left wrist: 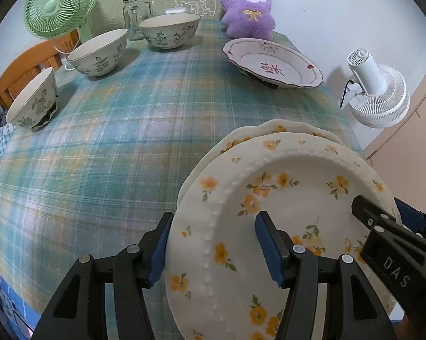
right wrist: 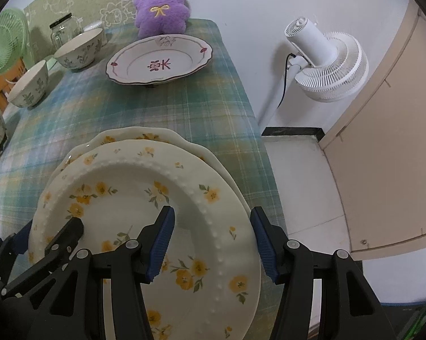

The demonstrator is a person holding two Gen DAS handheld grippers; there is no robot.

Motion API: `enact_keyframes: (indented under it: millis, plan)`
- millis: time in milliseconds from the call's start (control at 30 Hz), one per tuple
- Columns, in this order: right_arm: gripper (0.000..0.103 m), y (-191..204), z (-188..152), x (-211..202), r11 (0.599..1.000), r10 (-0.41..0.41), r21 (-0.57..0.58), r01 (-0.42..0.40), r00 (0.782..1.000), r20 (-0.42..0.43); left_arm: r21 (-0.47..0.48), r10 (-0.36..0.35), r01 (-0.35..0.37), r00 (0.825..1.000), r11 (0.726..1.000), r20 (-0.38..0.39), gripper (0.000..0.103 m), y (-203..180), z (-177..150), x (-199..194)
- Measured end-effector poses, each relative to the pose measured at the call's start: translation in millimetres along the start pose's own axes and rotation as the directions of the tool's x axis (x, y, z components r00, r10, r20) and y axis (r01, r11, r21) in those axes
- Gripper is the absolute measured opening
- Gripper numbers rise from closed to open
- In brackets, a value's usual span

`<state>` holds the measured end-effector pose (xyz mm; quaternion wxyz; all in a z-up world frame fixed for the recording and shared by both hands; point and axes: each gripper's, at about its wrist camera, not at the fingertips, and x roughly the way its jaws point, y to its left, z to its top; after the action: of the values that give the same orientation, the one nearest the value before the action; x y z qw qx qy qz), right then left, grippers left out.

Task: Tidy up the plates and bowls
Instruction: 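Open both grippers and withdraw from the stacked plates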

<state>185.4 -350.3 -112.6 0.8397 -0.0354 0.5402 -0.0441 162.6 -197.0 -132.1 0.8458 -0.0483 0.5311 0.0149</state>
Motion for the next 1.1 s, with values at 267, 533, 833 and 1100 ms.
enact_keyframes:
  millis: [267,533,833,1100]
  plan:
    - [0.059,11.0,2.0,6.0,0.997,-0.045,-0.063,0.046,0.999,0.019,0.011,0.034,-0.035,0.999,0.999,0.017,0.063,-5.9,-0.5,4.0]
    - [0.059,8.9,14.4,13.5,0.998,-0.028,-0.057,0.03,0.999,0.034,-0.003,0.045,-0.045,0.998,0.999,0.043,0.065,-7.2,9.4,10.4]
    - [0.059,2.9,26.9,18.4,0.998,0.032,-0.054,-0.031,0.999,0.017,-0.014,0.066,-0.065,0.997,0.998,0.049,0.067,-11.0,22.3,14.5]
    - [0.059,1.6,44.7,-16.1,0.992,0.124,-0.019,-0.124,0.991,0.049,-0.005,0.043,-0.043,0.997,0.999,0.063,0.072,0.1,44.5,-9.9]
